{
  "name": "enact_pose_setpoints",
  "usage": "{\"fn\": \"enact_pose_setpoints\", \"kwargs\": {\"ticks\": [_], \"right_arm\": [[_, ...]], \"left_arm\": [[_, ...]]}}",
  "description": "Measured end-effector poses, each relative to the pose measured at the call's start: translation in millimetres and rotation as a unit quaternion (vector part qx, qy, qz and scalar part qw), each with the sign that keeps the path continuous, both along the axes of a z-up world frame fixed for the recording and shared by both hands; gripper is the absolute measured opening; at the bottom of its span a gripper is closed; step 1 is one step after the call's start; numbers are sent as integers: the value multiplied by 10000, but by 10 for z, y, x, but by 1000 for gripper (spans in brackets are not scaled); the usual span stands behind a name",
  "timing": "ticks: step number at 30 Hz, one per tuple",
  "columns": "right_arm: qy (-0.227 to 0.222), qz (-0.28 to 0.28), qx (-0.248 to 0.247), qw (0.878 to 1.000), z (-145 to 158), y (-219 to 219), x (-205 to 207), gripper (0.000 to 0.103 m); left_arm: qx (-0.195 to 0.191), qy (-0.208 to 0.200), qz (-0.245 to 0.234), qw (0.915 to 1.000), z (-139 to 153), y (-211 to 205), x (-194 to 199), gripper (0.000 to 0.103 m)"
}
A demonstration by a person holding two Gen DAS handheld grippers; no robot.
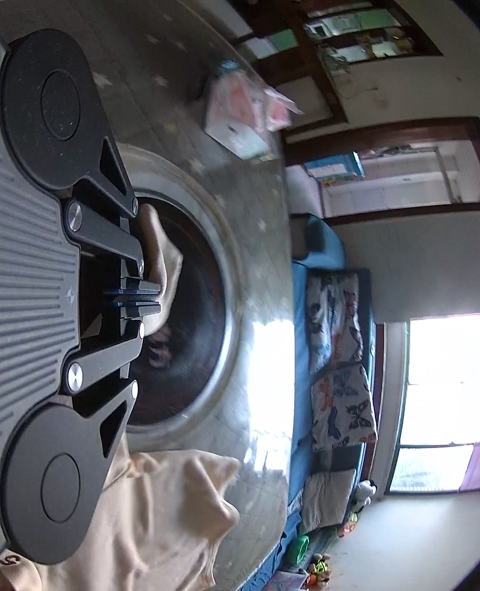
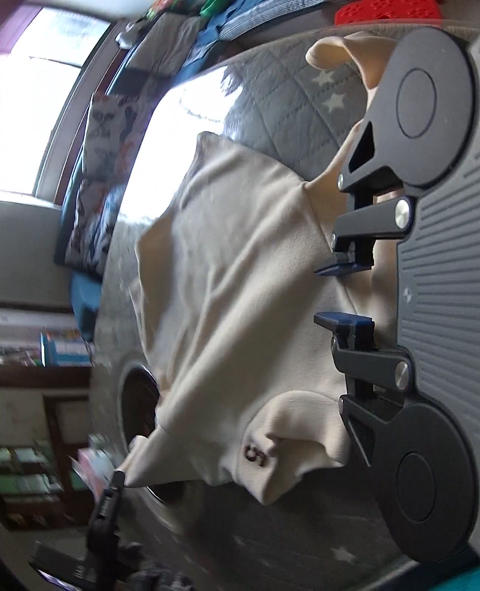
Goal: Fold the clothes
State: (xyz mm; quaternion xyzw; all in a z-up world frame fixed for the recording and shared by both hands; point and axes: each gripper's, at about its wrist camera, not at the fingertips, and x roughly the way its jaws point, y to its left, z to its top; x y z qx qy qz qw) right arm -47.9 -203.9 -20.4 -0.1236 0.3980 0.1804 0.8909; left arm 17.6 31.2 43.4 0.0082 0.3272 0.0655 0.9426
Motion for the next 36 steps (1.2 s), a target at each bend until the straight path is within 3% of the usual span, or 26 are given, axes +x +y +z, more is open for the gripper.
{"fn": "enact_pose_setpoints", "kwargs": {"ticks": [7,13,18,23,31,36], "right_arm": [[233,737,-333,9965,100,122,-339,25],[237,699,-175,9971,251,62,-340,27],[-18,311,-61,9995,357,-82,-142,27],[-123,-286,111,9995,349,-288,254,27],[-130,-1129,234,9932,214,-609,1050,27],[58,-1579,418,9866,55,-817,1500,27]], "left_arm": [[156,400,-76,9990,-109,104,-404,4],[0,599,-148,9981,-117,196,-579,11],[-69,383,-220,9990,33,153,-572,12],[-272,316,-765,9962,64,-156,-406,12],[-428,484,-1648,9842,-102,-748,-66,12],[-419,681,-1951,9775,-263,-940,75,12]]}}
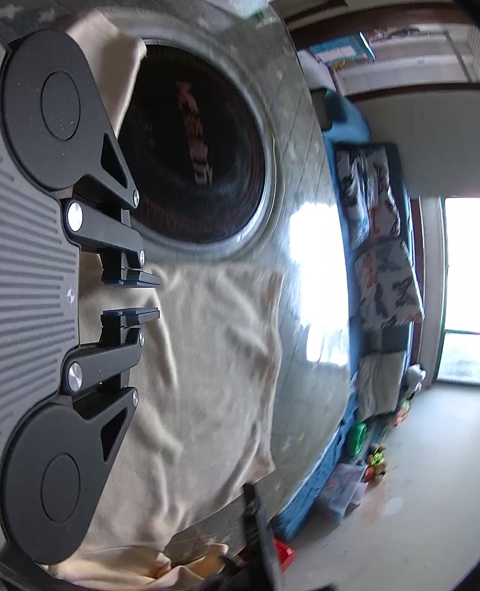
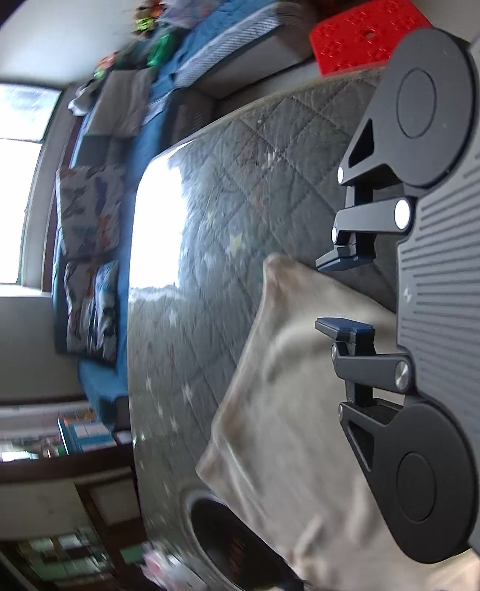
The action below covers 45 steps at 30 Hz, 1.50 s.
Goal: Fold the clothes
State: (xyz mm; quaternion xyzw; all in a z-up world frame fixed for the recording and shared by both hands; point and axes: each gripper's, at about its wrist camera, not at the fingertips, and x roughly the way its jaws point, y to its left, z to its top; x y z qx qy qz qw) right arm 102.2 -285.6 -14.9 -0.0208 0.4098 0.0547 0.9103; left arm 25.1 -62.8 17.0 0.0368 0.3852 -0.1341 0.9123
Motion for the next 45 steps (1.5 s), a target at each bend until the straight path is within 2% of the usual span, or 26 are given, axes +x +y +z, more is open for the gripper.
{"fn": "enact_pose_setpoints", "kwargs": {"ticks": [5,7,8,13,19,23,25,26,30,33,35,41,43,45], "right_arm": [[129,-184,182,9996,-135,-66,281,25],[103,-168,174,9997,-143,-54,344,15],[97,-166,144,9997,-145,-39,382,14],[24,-142,-49,9999,-161,46,584,13],[-135,4,-425,9990,-54,163,634,20],[-240,433,-503,9975,101,298,382,22],[-221,729,-510,9958,143,400,219,29],[-207,990,-541,9934,171,498,78,33],[-116,1844,-602,9809,176,824,-439,33],[-62,2272,-558,9722,172,1029,-818,33],[-100,2494,-511,9670,186,1151,-1047,36],[-15,2871,-460,9568,35,1368,-1635,37],[-55,2787,-341,9598,24,1322,-1765,37],[-140,2493,-131,9682,90,1185,-1812,37]], "left_arm": [[82,150,-20,9999,-126,-1,105,12],[85,148,-6,9999,-141,35,126,13],[86,136,1,9999,-142,49,134,14],[45,118,70,9999,-155,79,170,14],[5,71,13,10000,-90,14,160,15],[-12,41,-156,9999,-67,-85,99,19],[5,33,-236,9997,-65,-133,51,24],[9,31,-278,9996,-63,-152,24,25],[25,47,-498,9987,-60,-215,-146,25],[37,20,-692,9976,-62,-264,-311,32],[40,-4,-833,9965,-70,-298,-434,32],[272,-76,-1226,9921,-178,-421,-735,35],[344,-129,-1294,9909,-176,-431,-790,35],[339,-142,-1269,9912,-149,-428,-777,35]]}}
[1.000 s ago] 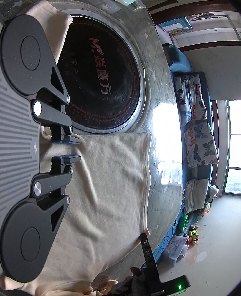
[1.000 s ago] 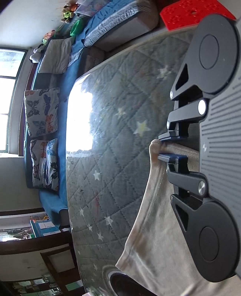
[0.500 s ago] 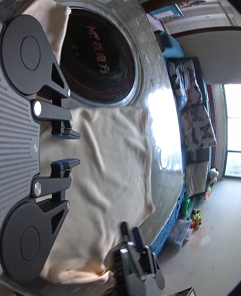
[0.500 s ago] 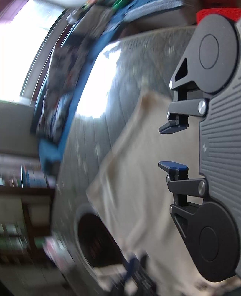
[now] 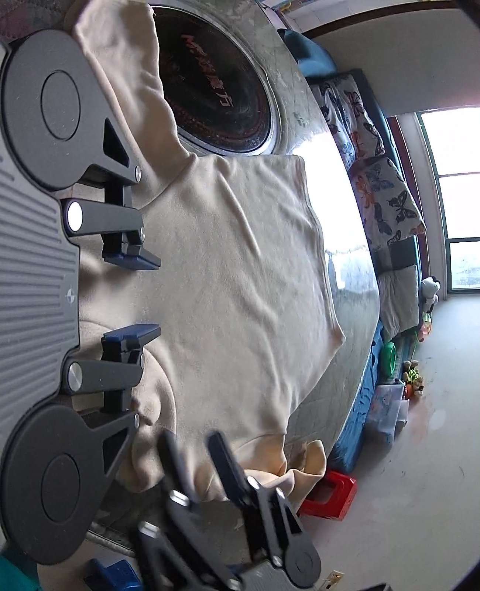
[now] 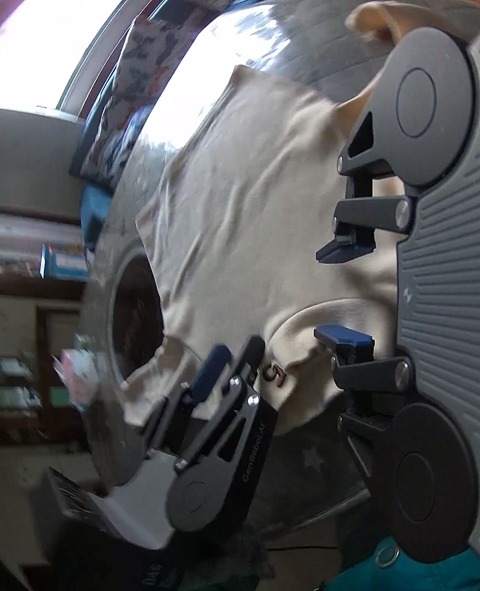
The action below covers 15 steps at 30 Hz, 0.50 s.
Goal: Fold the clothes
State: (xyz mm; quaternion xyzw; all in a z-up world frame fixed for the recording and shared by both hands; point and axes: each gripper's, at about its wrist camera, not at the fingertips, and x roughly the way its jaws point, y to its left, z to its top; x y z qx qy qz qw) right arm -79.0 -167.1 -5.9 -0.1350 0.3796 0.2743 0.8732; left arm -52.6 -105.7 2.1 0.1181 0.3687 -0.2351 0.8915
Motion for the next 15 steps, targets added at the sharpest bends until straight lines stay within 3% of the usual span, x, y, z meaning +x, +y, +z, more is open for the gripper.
{"fn": "enact_pose_setpoints", "kwargs": {"ticks": [4,8,12,15], "right_arm": [[-284,-916,257,9951,153,-368,76,38],[-482,-1841,193,9815,152,-713,289,38],[-265,-2657,297,9632,12,-1125,564,38],[-298,-3053,18,9518,-73,-1317,566,37]], "left_arm": [[-168,-133,36,9998,104,-70,64,35],[-292,-141,-117,9994,107,-249,101,35],[-267,-11,-271,9993,6,-403,94,35],[-200,11,-360,9992,-53,-467,53,36]]}}
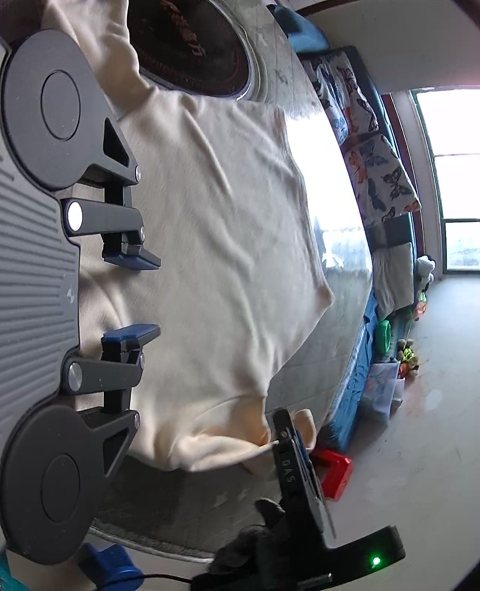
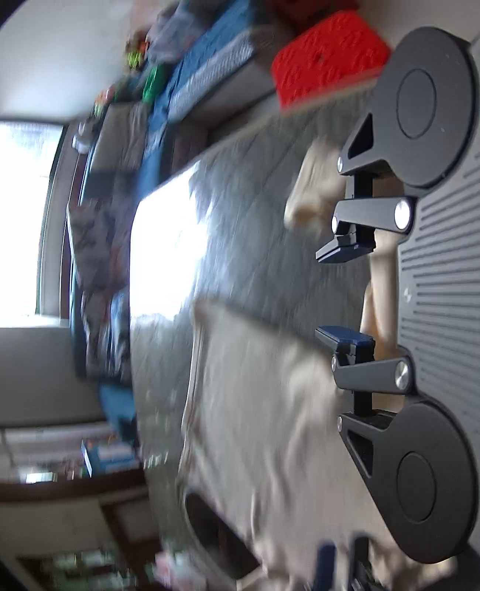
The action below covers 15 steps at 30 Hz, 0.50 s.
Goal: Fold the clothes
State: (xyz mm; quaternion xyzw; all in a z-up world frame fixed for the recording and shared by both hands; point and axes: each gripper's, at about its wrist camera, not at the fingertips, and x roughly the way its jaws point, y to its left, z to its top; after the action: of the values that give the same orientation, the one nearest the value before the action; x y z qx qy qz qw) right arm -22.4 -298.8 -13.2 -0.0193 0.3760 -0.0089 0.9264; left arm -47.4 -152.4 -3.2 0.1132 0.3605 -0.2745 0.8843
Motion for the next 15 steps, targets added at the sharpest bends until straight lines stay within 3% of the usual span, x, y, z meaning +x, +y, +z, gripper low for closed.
{"fn": "enact_pose_setpoints", "kwargs": {"ticks": [7,11,15], "right_arm": [[-128,-814,-652,9945,11,-380,-463,38],[-75,-1125,-664,9914,6,-550,-664,38],[-246,-1062,-438,9931,88,-540,-723,39]], "left_arm": [[11,2,-62,10000,-8,10,10,38],[19,1,-74,10000,-9,11,5,38],[58,-11,-83,9999,-4,2,-22,38]]}}
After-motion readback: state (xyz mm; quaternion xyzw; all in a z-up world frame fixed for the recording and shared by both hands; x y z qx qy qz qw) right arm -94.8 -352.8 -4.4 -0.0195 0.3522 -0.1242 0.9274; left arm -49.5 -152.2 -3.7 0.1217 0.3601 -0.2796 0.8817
